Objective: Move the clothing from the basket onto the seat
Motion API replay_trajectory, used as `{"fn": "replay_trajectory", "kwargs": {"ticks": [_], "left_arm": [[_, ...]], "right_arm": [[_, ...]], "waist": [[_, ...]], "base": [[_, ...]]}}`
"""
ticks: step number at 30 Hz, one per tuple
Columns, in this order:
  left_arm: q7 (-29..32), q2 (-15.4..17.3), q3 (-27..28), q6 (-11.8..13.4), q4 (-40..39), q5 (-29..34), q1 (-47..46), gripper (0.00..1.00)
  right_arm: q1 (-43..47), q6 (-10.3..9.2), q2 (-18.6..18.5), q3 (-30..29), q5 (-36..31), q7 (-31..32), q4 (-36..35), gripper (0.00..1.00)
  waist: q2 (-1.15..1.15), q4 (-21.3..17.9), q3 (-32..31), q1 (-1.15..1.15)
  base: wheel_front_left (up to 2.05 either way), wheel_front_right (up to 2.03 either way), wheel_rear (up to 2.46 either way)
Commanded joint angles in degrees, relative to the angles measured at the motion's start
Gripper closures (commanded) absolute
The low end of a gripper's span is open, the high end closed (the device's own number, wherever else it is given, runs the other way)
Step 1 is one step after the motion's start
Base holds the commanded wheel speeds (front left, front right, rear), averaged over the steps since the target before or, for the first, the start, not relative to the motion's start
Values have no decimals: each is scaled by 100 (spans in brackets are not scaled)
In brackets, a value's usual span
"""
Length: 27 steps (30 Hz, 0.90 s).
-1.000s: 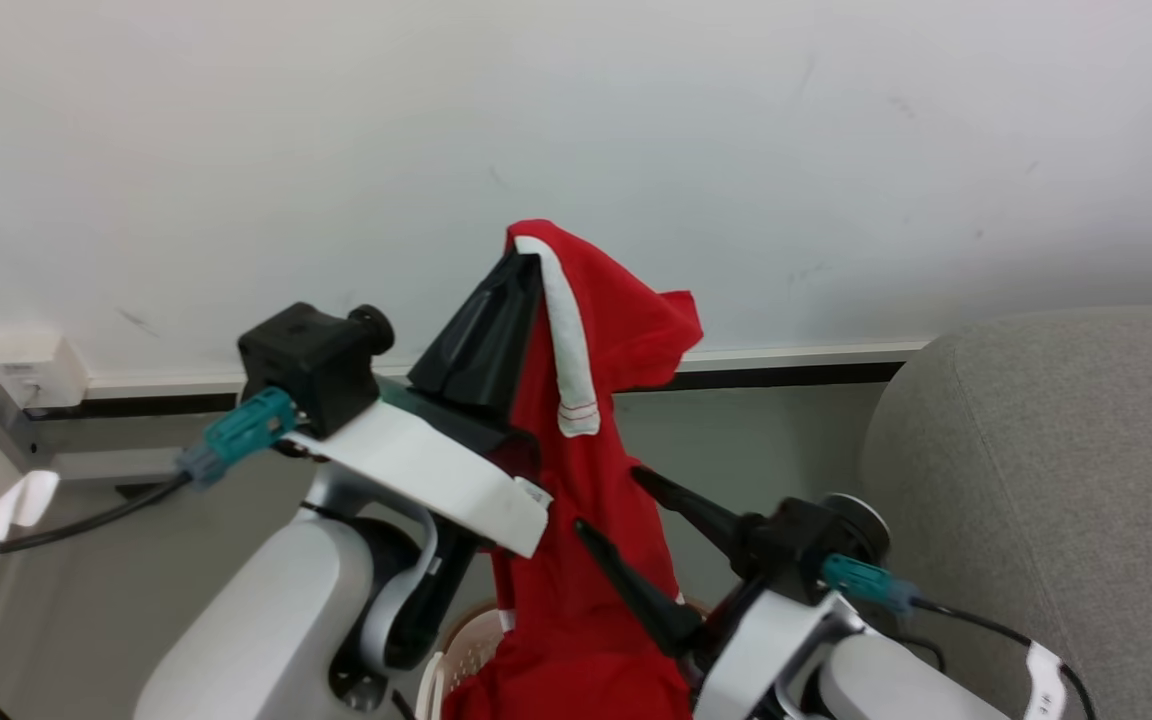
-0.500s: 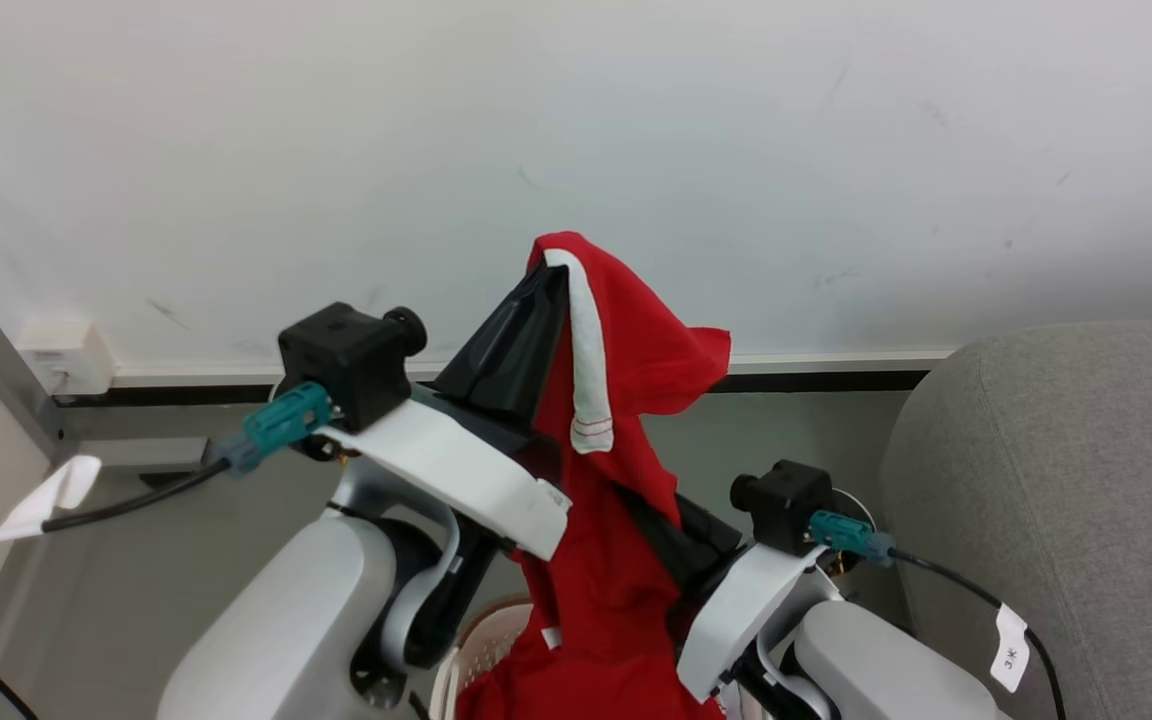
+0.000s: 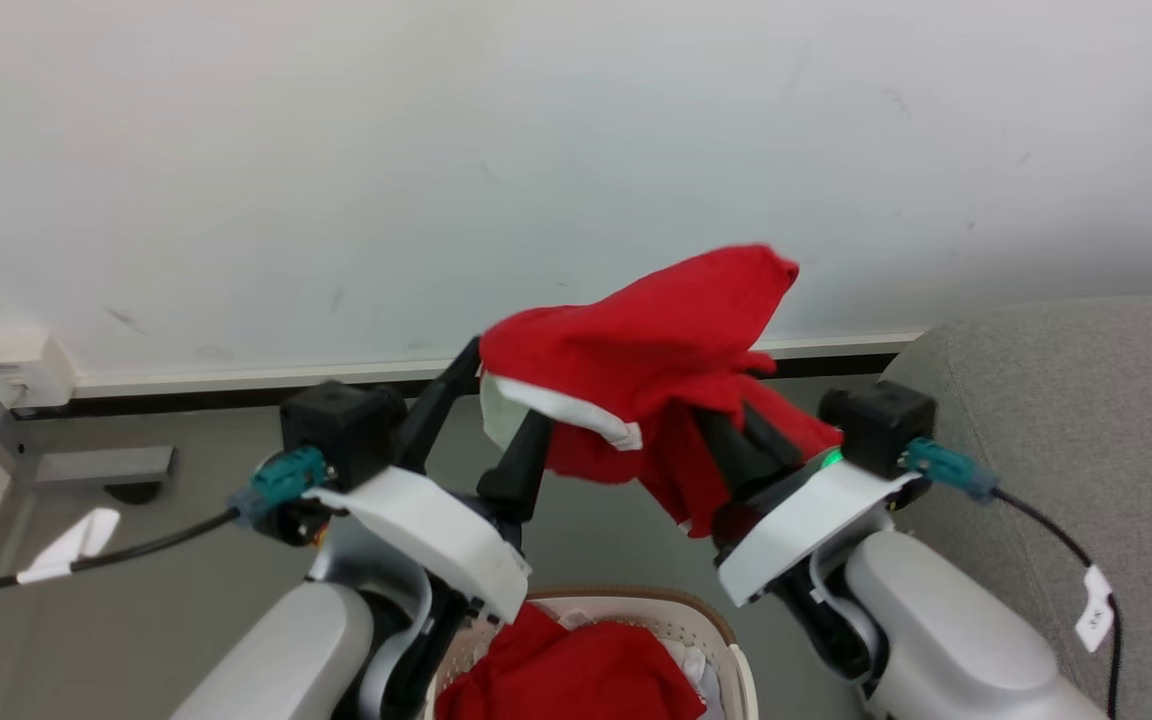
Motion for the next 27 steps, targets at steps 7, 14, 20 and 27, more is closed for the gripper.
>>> {"fn": "replay_trajectory", "kwargs": {"ticks": [7,14,20,27], "left_arm": [[-72,167,-102,-29,102,-13,434,0],[-154,256,-113,13,89,26,599,0],[-168,259,-190,-25,22,118,521,0],[-151,244,-284,-18,-58,178,470,0]], "right_arm": [[186,0,-401,-564,-43,-24,-488,100],[281,0,-702,-933,-153,1,-767,100],[390,0,-853,-1183,-283,127,-978,100],[515,0,-970,-1475,-415,286,-1237,100]], "waist": [[0,-132,57,-1],[0,-402,107,-1],[0,-787,177,-1],[0,-1453,296,-1]], "base": [[0,0,0],[0,0,0],[0,0,0],[0,0,0]]}}
